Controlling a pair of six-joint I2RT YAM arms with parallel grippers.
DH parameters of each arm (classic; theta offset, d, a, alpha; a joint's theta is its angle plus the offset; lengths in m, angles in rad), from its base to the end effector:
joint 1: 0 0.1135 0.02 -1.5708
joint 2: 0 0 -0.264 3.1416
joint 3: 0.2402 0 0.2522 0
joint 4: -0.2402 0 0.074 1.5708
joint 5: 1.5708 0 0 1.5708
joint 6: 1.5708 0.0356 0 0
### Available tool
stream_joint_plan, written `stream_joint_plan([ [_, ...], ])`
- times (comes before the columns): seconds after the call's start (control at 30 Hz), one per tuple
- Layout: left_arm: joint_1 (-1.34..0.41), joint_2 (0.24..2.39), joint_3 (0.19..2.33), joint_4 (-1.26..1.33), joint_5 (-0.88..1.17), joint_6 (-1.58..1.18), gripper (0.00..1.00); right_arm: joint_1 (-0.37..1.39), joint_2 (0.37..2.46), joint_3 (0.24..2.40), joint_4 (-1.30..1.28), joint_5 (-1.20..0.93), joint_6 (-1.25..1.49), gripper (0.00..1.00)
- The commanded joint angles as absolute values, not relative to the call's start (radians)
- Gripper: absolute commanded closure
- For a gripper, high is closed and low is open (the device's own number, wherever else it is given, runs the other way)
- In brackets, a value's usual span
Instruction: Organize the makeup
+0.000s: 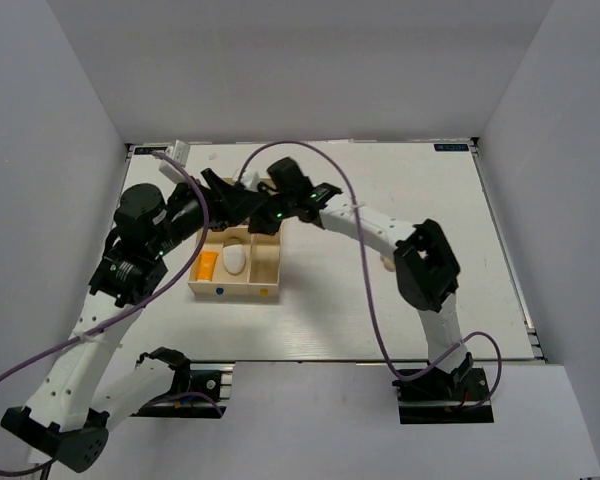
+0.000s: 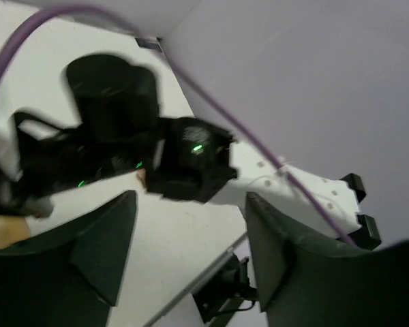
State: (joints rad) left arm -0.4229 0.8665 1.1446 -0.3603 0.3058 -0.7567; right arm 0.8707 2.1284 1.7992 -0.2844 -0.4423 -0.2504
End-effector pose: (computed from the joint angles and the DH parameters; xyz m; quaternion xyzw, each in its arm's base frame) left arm 0.1558 -0.0819 0.4308 -0.0190 0.7340 -0.4655 0.4941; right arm 0.3090 0.3905 0.2540 -0.5460 0.6798 0.3225 0.3685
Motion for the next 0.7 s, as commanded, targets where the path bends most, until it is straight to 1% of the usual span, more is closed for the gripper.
stream_joint_plan([
  [0.0, -0.425, 0.913, 1.137, -0.302, 0.397, -0.785, 0.29, 0.764, 1.962, 1.721, -0.267, -0.379, -0.201, 0.95],
  [0.03, -0.434, 0.929, 1.14, -0.292, 0.409, -0.79, 0.37, 0.72, 1.918, 1.689, -0.273, -0.368, -0.192, 1.0],
  [0.1, -0.434, 0.991, 1.152, -0.284, 0.446, -0.79, 0.46, 0.66, 1.866, 1.577, -0.278, -0.338, -0.169, 1.0],
  [0.13, -0.434, 1.014, 1.158, -0.282, 0.459, -0.79, 0.52, 0.611, 1.82, 1.542, -0.282, -0.33, -0.166, 1.0],
  [0.17, -0.445, 1.056, 1.169, -0.278, 0.469, -0.79, 0.56, 0.563, 1.795, 1.475, -0.29, -0.327, -0.154, 1.0],
  [0.23, -0.454, 1.103, 1.178, -0.272, 0.483, -0.79, 0.64, 0.487, 1.731, 1.407, -0.313, -0.324, -0.141, 1.0],
  [0.27, -0.468, 1.124, 1.186, -0.27, 0.486, -0.792, 0.7, 0.465, 1.714, 1.379, -0.327, -0.324, -0.135, 1.0],
  [0.3, -0.485, 1.171, 1.19, -0.273, 0.486, -0.79, 0.73, 0.393, 1.679, 1.327, -0.336, -0.324, -0.123, 0.99],
  [0.33, -0.494, 1.198, 1.195, -0.273, 0.486, -0.79, 0.75, 0.373, 1.661, 1.303, -0.357, -0.327, -0.118, 0.97],
  [0.37, -0.506, 1.251, 1.212, -0.278, 0.483, -0.79, 0.78, 0.312, 1.645, 1.255, -0.367, -0.33, -0.114, 0.94],
  [0.4, -0.534, 1.282, 1.222, -0.29, 0.47, -0.79, 0.79, 0.29, 1.614, 1.232, -0.376, -0.333, -0.11, 0.85],
  [0.47, -0.564, 1.345, 1.253, -0.316, 0.451, -0.787, 0.84, 0.243, 1.588, 1.194, -0.402, -0.34, -0.109, 0.77],
  [0.5, -0.595, 1.42, 1.299, -0.349, 0.43, -0.781, 0.84, 0.221, 1.563, 1.159, -0.409, -0.341, -0.109, 0.7],
  [0.53, -0.612, 1.46, 1.325, -0.371, 0.416, -0.776, 0.84, 0.198, 1.554, 1.144, -0.417, -0.339, -0.113, 0.66],
  [0.57, -0.627, 1.497, 1.354, -0.399, 0.399, -0.775, 0.83, 0.192, 1.543, 1.134, -0.442, -0.341, -0.12, 0.6],
  [0.6, -0.656, 1.567, 1.406, -0.441, 0.381, -0.769, 0.81, 0.18, 1.526, 1.117, -0.452, -0.341, -0.13, 0.57],
  [0.67, -0.681, 1.633, 1.454, -0.509, 0.333, -0.764, 0.73, 0.166, 1.497, 1.1, -0.478, -0.331, -0.143, 0.52],
])
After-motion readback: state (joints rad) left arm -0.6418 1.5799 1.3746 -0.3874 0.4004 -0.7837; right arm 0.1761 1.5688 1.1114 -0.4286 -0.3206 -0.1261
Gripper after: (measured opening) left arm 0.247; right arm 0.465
